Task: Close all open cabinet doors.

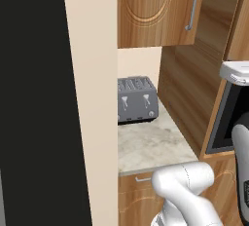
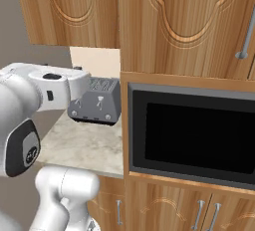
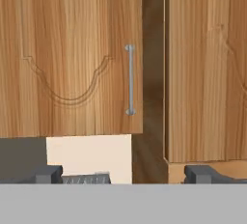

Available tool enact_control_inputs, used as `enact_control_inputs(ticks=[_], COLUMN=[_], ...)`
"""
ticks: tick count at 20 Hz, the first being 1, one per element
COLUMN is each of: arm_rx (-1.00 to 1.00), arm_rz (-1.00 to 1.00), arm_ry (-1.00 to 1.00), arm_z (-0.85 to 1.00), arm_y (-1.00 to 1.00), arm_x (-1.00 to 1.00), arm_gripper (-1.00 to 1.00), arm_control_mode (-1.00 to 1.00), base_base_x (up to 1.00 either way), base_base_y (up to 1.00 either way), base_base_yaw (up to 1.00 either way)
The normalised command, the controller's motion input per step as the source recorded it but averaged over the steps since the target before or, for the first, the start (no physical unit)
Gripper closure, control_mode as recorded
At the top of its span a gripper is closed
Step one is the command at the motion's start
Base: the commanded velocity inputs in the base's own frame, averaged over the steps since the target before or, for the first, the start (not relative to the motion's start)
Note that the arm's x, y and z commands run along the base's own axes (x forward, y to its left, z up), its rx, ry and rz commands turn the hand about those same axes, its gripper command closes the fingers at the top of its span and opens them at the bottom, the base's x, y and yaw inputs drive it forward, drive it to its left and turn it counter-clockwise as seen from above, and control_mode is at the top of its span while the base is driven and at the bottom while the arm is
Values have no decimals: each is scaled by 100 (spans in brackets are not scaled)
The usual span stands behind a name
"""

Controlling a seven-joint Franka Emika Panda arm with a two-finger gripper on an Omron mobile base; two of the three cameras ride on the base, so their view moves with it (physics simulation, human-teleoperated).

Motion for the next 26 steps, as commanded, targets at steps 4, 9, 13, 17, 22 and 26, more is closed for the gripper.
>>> enact_control_inputs(ticks=[4, 9, 13, 17, 22, 26], arm_rx=[0, 0, 0, 0, 0, 0], arm_rz=[4, 0, 3, 5, 0, 0], arm_ry=[48, 22, 2, 0, 0, 0], arm_z=[14, -3, -1, 0, 0, 0], arm_y=[0, 0, 5, 1, 0, 0], arm_x=[14, -9, -27, -13, 0, -5], arm_gripper=[-100, -100, -100, -100, -100, -100], arm_control_mode=[-100, -100, -100, -100, -100, -100], base_base_x=[0, 0, 0, 0, 0, 0], base_base_y=[0, 0, 0, 0, 0, 0], base_base_yaw=[0, 0, 0, 0, 0, 0])
